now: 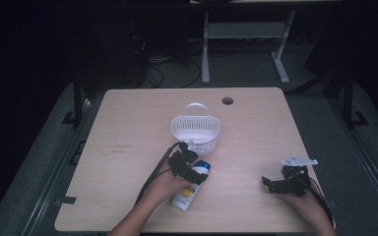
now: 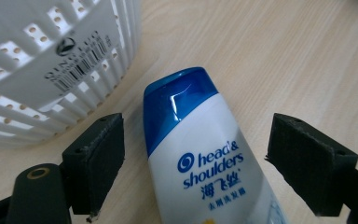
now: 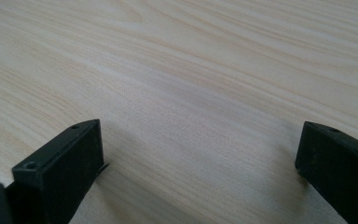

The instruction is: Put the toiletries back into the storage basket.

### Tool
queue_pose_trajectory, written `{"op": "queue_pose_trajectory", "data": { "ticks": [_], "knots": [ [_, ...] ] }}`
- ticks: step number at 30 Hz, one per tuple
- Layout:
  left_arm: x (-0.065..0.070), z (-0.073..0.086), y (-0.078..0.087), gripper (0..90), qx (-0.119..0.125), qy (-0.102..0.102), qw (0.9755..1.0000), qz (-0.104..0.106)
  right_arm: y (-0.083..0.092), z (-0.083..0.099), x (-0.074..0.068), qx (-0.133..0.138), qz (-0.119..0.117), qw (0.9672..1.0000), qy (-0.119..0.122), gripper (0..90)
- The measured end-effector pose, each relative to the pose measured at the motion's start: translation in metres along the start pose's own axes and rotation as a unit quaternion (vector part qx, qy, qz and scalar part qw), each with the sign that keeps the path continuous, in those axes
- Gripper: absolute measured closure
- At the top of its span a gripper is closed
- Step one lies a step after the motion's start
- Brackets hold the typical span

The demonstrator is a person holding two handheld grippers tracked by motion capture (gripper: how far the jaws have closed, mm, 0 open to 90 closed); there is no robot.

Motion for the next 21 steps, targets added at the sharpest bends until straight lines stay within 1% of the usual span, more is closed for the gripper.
{"op": "queue_pose_trajectory", "data": {
  "ticks": [5,10,12,21],
  "knots": [
    [0.000,0.001,-0.011,18.7,-0.010,0.003,0.9999,-0.003,0.000,0.000,0.000,0.000,0.000,1.0000,0.000,0.5],
    [-0.001,0.004,-0.015,19.7,-0.022,0.005,0.9997,-0.003,0.000,0.000,0.000,0.000,0.000,1.0000,0.000,0.5],
    [0.000,0.005,-0.016,20.5,-0.021,0.010,0.9997,0.003,0.000,0.000,0.000,0.000,0.000,1.0000,0.000,0.5],
    [0.000,0.006,-0.016,25.8,-0.032,0.013,0.9993,0.017,0.000,0.000,0.000,0.000,0.000,1.0000,0.000,0.5]
  ]
}}
Point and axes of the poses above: each handheld gripper's, and its own axes: y roughly backward along the jaws, z roughly out of its underside, x roughly to its right, the point moved 4 cm from there along -y, roughly forward along the jaws, and after that the axes turned 2 degrees about -y, right-handed, at the moved point
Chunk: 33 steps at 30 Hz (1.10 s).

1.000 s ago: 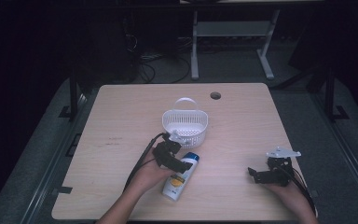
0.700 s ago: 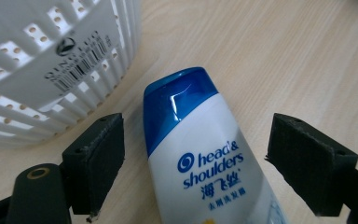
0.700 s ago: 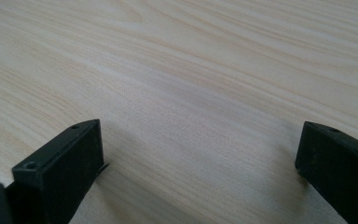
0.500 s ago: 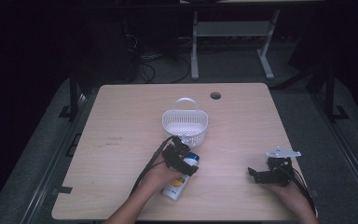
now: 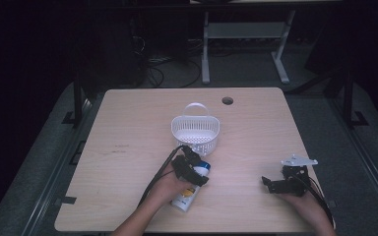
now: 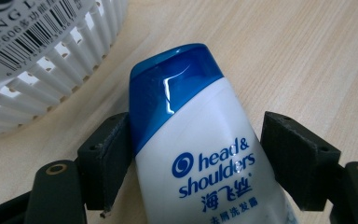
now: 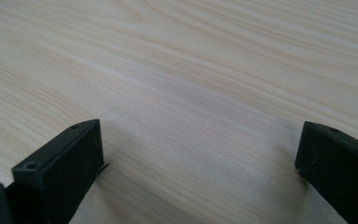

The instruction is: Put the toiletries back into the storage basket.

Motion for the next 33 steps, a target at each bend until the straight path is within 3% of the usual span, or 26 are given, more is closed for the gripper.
{"op": "queue_pose_trajectory", "data": {
  "ticks": [19,33],
  "knots": [
    [0.0004,-0.0014,-0.0019,30.2,-0.016,-0.007,0.9998,-0.004,0.0000,0.0000,0.0000,0.000,0.000,1.0000,0.000,0.5],
    [0.0056,-0.0038,-0.0040,32.3,-0.037,-0.022,0.9985,-0.033,0.0000,0.0000,0.0000,0.000,0.000,1.0000,0.000,0.5]
  ]
}}
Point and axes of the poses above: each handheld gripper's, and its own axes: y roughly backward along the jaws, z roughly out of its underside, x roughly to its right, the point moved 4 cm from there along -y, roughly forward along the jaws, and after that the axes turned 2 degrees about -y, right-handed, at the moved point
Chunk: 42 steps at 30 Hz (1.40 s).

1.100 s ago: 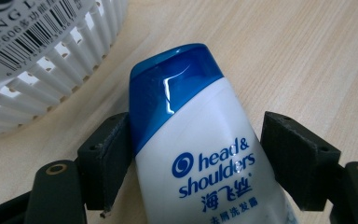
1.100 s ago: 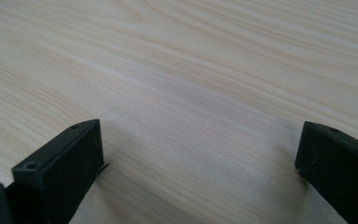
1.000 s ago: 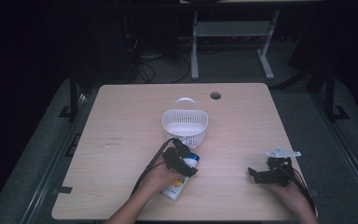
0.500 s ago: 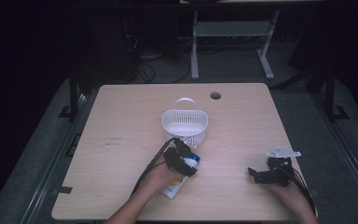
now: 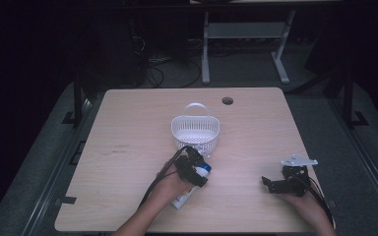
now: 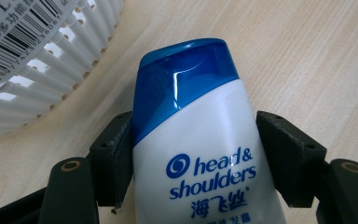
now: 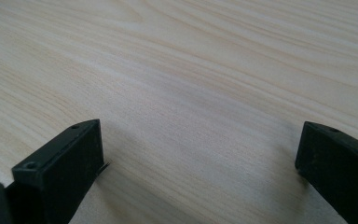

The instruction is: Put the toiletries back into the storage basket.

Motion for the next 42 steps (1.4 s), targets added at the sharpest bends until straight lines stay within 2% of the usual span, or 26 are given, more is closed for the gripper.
{"op": "queue_pose_trajectory", "data": {
  "ticks": [5,14,21,24,29,34,35,42],
  "knots": [
    [0.002,-0.001,-0.001,32.8,-0.007,-0.006,0.9999,-0.010,0.000,0.000,0.000,0.000,0.000,1.0000,0.000,0.5],
    [0.001,-0.001,0.000,34.2,-0.009,-0.004,0.9999,-0.010,0.000,0.000,0.000,0.000,0.000,1.0000,0.000,0.5],
    [-0.002,0.003,0.002,34.8,0.002,-0.011,0.9999,0.002,0.000,0.000,0.000,0.000,0.000,1.0000,-0.001,0.5],
    [-0.003,0.006,0.004,35.0,0.006,-0.012,0.9998,0.014,0.000,0.000,0.000,0.000,0.000,1.0000,0.000,0.5],
    [-0.005,0.007,0.012,35.0,0.027,-0.014,0.9986,0.042,0.000,0.000,0.000,0.000,0.000,1.0000,0.000,0.5],
    [-0.008,0.008,0.021,35.2,0.047,-0.020,0.9971,0.056,0.000,0.000,0.000,0.000,0.000,1.0000,0.000,0.5],
    [-0.008,0.008,0.023,35.2,0.059,-0.015,0.9965,0.057,0.000,0.000,0.000,0.000,0.000,1.0000,0.000,0.5],
    [-0.013,0.011,0.040,35.6,0.095,-0.022,0.9920,0.081,0.000,0.000,0.000,0.000,0.000,1.0000,0.000,0.5]
  ]
}}
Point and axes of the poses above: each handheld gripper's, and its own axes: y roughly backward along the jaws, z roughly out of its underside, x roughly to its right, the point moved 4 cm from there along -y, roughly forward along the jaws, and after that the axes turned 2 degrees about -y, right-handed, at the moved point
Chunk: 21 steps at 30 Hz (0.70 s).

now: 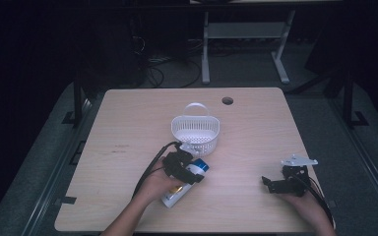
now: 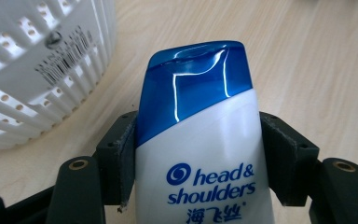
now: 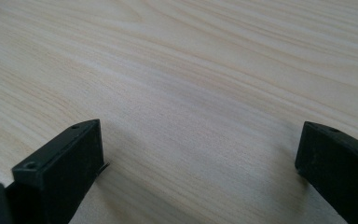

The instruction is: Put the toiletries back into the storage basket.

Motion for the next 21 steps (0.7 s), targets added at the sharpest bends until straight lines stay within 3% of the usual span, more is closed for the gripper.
{"op": "queue_pose_trajectory", "data": {
  "ticks": [9,15,21],
  "knots": [
    [-0.003,0.001,0.024,35.9,0.050,-0.011,0.9985,0.020,0.000,0.000,0.000,0.000,0.000,1.0000,0.000,0.5],
    [-0.007,0.003,0.040,36.1,0.090,-0.014,0.9950,0.041,0.000,0.000,0.000,0.000,0.000,1.0000,0.000,0.5],
    [-0.012,0.005,0.050,36.2,0.114,-0.022,0.9923,0.045,0.000,0.000,0.000,0.000,0.000,1.0000,-0.001,0.5]
  ]
}}
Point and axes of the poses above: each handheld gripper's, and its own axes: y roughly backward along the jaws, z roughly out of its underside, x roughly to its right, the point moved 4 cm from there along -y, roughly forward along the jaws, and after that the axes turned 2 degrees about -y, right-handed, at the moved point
